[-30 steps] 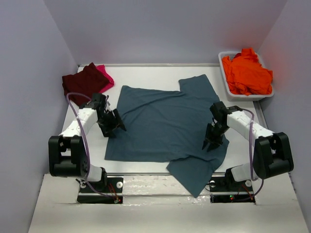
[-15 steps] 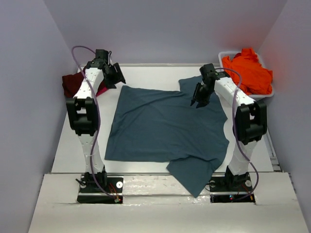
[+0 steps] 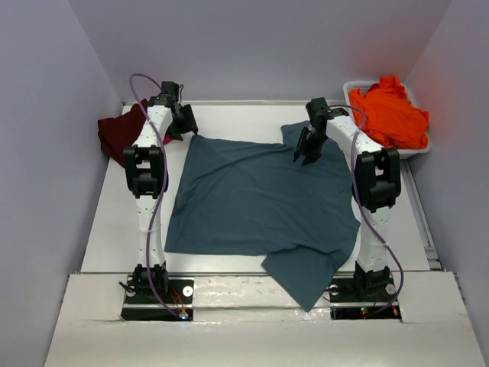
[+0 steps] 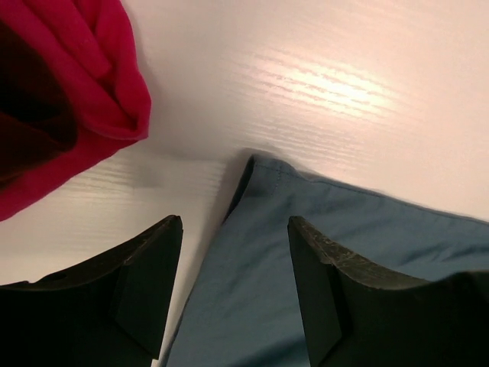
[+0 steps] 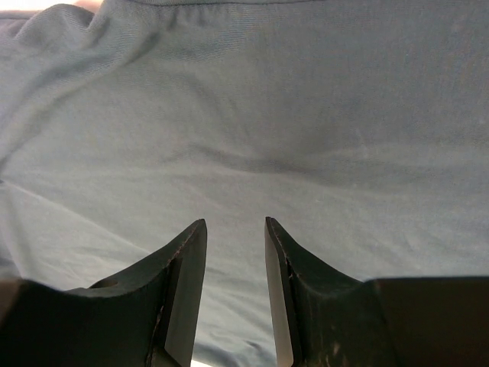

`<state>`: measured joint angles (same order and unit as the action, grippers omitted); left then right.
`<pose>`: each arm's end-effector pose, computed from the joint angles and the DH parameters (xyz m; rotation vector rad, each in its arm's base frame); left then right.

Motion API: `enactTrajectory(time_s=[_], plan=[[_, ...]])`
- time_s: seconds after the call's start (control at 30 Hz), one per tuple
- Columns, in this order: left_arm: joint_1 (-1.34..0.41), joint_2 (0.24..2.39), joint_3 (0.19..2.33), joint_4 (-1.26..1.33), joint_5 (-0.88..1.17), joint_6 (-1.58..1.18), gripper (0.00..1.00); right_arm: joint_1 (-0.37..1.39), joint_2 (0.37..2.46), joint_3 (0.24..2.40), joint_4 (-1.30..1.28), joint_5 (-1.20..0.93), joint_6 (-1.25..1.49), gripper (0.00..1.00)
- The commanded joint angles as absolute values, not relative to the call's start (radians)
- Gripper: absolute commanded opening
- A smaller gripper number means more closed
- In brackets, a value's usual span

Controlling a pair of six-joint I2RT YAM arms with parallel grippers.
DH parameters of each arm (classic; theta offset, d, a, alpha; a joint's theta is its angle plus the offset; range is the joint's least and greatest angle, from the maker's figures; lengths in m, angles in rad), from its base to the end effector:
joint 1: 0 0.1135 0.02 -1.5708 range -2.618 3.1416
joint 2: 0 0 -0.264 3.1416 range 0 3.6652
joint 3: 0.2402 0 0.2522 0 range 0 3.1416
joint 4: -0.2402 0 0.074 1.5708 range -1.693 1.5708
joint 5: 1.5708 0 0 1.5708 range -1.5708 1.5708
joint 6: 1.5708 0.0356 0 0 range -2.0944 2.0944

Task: Fold and stack the t-shirts
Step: Flatten the tshirt out

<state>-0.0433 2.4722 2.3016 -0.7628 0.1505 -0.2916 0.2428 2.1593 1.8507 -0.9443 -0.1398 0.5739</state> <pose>0.5429 -0.0289 0.2071 -0.2497 2.5068 -0.3257 0.4379 0.1136 0.2121 0.4431 2.8482 0.3687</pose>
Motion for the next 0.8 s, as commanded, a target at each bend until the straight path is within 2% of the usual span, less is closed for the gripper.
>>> enactTrajectory(time_s=[0.0, 0.57, 0.77], plan=[[-0.028, 2.483, 2.385, -0.764, 0.146, -0.262, 0.67, 0.239, 2.134, 1.844, -0.957, -0.14, 0.558, 0.42], [-0.028, 2.573, 2.404, -0.706, 0.328, -0.272, 0.63, 0.239, 2.106, 1.776, -0.956, -0.133, 0.56, 0.42], [-0.018, 2.586, 2.41, -0.689, 0.379, -0.276, 0.57, 0.239, 2.108, 1.743, -0.94, -0.144, 0.565, 0.42]])
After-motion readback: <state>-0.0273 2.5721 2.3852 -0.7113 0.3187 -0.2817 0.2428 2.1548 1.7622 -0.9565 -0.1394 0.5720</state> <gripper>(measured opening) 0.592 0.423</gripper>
